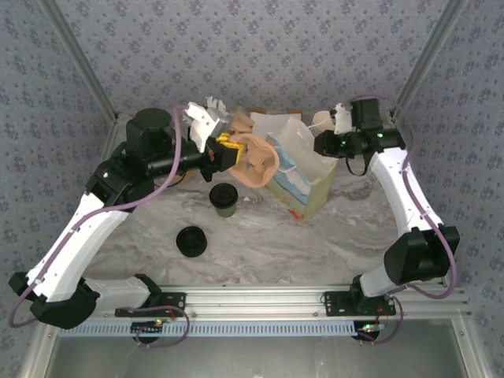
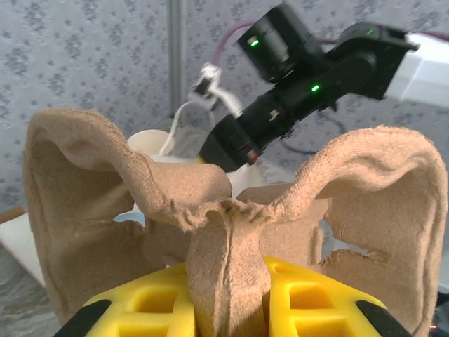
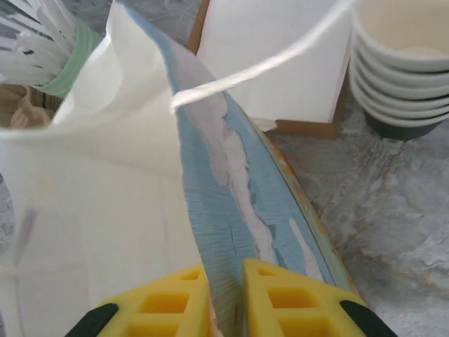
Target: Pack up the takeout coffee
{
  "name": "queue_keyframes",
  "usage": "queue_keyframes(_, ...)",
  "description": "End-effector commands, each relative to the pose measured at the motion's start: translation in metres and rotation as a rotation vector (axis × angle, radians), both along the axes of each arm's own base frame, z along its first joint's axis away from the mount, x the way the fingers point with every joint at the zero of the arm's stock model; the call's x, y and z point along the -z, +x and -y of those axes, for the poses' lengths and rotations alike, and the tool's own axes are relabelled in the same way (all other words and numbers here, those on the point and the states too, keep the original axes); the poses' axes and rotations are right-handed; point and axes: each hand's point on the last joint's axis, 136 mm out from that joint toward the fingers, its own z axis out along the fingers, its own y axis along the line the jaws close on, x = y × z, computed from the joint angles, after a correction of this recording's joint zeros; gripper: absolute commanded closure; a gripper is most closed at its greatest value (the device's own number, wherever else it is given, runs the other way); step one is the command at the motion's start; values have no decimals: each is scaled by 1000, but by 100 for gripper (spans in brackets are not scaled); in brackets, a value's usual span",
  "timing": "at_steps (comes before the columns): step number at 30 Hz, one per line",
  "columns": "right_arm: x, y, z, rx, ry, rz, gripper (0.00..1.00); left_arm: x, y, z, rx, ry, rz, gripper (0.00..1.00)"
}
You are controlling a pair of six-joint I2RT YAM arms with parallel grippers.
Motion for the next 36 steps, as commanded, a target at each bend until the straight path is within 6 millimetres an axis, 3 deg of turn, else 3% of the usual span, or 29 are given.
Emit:
queue_keyframes(1,-6,-18,-15,65,-35,-4,82,-14,-23,9,90,-36,-55,78)
queue_keyframes(4,-8,-33,-36,66,-24,-11,83,-17,-29,15,119,-44,-71,78)
queue_keyframes(7,-12,-47,-52,65,-1,1,85,-8,-34,21,145,-14,-114,78)
queue_keyframes(11,-19,-60,-59,58,-4,12,86,4,-31,27,159,30,-144,78)
queue_keyframes(22,-27,-90,-59,-37,12,3,89,30,-21,57,256,110,-246,78)
queue_keyframes(32,-38,-114,-53,-167,90,6,90,62,-17,68,328,186,-324,77)
queue_keyframes(33,-37,-118,-53,-192,93,0,90,54,-17,69,339,178,-308,77)
queue_keyframes(36,-33,-124,-53,-225,80,-19,91,61,-16,73,359,205,-330,77)
